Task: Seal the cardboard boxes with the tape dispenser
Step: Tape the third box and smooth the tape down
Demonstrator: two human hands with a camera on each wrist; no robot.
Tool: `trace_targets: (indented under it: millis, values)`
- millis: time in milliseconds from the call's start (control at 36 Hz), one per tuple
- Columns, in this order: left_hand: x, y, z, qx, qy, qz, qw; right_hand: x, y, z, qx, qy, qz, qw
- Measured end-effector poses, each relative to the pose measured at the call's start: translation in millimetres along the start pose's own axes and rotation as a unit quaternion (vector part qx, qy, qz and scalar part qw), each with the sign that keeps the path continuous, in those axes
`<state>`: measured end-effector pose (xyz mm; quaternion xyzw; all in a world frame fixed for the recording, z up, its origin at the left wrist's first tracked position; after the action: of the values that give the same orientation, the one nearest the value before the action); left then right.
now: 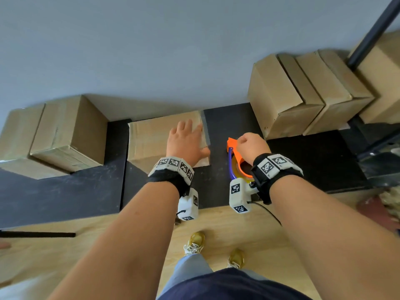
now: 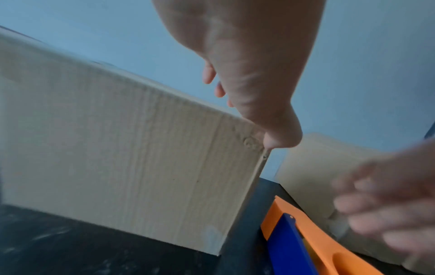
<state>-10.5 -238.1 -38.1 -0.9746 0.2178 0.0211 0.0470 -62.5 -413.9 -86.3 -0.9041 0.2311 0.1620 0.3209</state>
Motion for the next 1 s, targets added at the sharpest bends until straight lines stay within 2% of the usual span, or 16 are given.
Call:
trace_targets:
  millis: [111,167,306,444,583,694,806,861,1000]
  values:
    - [-16.7,-1.6,8.2,-0.086,-0.057,-0.005,0.995,-3.2,-25.1,-8.1,0.046,0.027,-0.06,0.997]
    - [-24.3,-3.6,10.1,-0.091,-0.062,-0.006,0.994,-4.3,-35.5,-7.3,0.06,0.028,-0.076,0.995]
    - [-38.2,-9.5,11.0,-0.059,-0.042,0.012,0.997,-7.3,-52.4,-0.1,0.103,0.02,-0.088,0.991]
    - [-46.7,-29.0,10.9,-0.052,-0.013,0.026,0.998,-8.0,-60.6,13.9,0.101,-0.004,-0.089,0.991]
    - [-47.6,-53.1,9.2,-0.095,-0.003,0.036,0.995,-13.8,-76.6,33.3,0.098,-0.04,-0.109,0.988]
    - [-49.2,-80.2,13.6,-0.178,0.003,-0.008,0.984,-16.8,-90.8,40.3,0.102,-0.025,-0.128,0.986]
    - [-55.2,-110.4,12.5,-0.254,0.051,-0.074,0.963,-22.9,-99.7,40.1,0.072,0.007,-0.151,0.986]
    - [-53.0,-124.6,18.3,-0.271,0.042,-0.098,0.957,-26.9,-107.3,38.6,0.041,0.026,-0.176,0.983]
    - [-44.0,-145.0,23.9,-0.303,0.042,-0.109,0.946,-25.3,-117.0,37.8,-0.026,0.067,-0.193,0.979]
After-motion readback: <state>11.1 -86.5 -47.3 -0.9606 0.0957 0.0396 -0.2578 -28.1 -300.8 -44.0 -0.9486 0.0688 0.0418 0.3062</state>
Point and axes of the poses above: each hand's wrist, its own x-axis towards the middle knuckle, its own z-axis out of the palm, y = z × x, the point moved 10 cm from there along x, towards the middle knuckle, and after that the axes turned 5 degrees about -y, right-handed, at the moved point
